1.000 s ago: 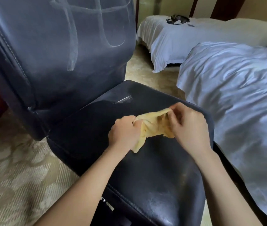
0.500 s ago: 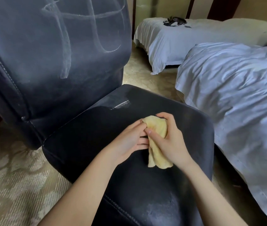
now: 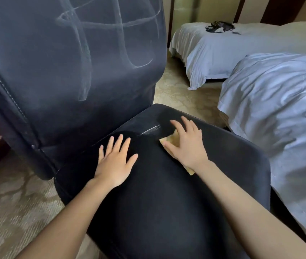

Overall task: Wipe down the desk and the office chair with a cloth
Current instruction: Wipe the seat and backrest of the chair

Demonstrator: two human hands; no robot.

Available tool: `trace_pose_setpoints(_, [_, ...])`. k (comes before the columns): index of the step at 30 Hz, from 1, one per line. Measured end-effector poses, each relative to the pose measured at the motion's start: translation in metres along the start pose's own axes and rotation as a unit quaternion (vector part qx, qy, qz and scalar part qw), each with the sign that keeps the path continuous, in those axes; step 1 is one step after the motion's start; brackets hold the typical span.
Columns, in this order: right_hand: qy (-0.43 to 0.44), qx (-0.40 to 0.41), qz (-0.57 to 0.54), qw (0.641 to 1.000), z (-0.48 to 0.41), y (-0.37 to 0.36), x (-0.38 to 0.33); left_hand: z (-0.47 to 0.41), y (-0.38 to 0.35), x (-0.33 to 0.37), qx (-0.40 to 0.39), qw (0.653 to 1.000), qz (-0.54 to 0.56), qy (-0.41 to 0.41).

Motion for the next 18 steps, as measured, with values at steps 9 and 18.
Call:
trace_pose_setpoints(9, [0.062, -0.08, 0.045, 0.994, -0.018, -0.041, 0.025, -0.025, -0.008, -0.025, 0.018, 0.998, -0.056, -0.006])
trace_pose_setpoints(18, [-0.033, -0.012, -0.003, 0.999, -0.12, -0.044, 0.033, -0.019, -0.005, -0.026, 0.069, 0.997, -0.038, -0.022])
Point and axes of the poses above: each hand's wrist, its own z-axis away from the middle knuckle, its own y-axis out of the back of the hand, x = y × z, the point moved 6 cm from there along -z, towards the middle knuckle, and after that the axes turned 7 degrees about -x, right-handed, at the moved point
